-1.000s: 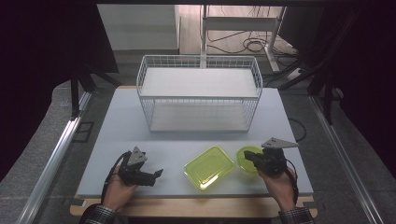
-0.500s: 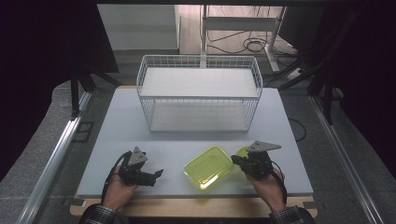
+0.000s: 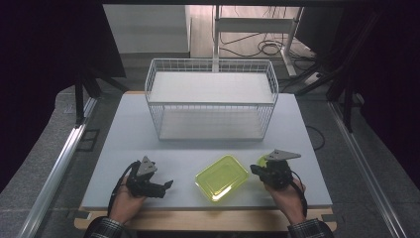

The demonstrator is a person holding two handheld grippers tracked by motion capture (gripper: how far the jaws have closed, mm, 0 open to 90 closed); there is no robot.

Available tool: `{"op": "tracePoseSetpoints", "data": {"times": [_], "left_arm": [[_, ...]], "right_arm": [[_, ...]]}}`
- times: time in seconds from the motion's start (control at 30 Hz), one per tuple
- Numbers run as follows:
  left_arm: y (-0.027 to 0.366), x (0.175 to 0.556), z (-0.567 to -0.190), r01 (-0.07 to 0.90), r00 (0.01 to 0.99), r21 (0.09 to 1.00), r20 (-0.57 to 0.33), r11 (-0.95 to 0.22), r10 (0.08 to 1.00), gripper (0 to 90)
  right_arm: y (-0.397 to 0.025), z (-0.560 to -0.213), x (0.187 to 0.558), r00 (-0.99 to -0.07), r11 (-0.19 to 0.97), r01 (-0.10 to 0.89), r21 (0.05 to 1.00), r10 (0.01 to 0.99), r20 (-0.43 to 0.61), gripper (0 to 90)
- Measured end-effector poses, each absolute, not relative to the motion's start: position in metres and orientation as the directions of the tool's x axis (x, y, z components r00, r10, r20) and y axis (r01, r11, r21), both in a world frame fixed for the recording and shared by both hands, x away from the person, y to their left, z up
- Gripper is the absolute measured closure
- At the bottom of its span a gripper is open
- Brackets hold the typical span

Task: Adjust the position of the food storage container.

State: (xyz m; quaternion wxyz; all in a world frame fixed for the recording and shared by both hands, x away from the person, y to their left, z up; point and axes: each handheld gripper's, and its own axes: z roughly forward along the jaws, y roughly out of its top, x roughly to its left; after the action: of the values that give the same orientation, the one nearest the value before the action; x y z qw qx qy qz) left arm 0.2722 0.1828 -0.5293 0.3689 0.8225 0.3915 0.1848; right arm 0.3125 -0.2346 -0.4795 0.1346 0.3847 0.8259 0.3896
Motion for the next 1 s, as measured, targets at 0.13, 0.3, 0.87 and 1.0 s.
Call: {"op": "tracePoseSetpoints", "data": {"times": [0.13, 0.3, 0.87, 1.0], "left_arm": [[0.182, 0.272, -0.530, 0.512, 0.622, 0.749, 0.015, -0.421, 0.783, 6.9], [0.182, 0.272, -0.530, 0.513, 0.626, 0.743, 0.018, -0.430, 0.780, 7.0], [0.180, 0.272, -0.530, 0.520, 0.625, 0.742, 0.007, -0.423, 0.781, 7.3], [0.179, 0.272, -0.530, 0.522, 0.630, 0.740, 0.001, -0.424, 0.777, 7.3]], "right_arm": [[-0.246, -0.479, 0.315, -0.647, 0.387, 0.541, 0.747, 0.759, 0.075, 89.1], [-0.261, -0.479, 0.317, -0.623, 0.375, 0.552, 0.745, 0.779, 0.070, 89.0], [-0.300, -0.478, 0.325, -0.542, 0.303, 0.581, 0.755, 0.836, 0.081, 89.1], [-0.307, -0.479, 0.328, -0.516, 0.282, 0.591, 0.756, 0.853, 0.085, 89.1]]}}
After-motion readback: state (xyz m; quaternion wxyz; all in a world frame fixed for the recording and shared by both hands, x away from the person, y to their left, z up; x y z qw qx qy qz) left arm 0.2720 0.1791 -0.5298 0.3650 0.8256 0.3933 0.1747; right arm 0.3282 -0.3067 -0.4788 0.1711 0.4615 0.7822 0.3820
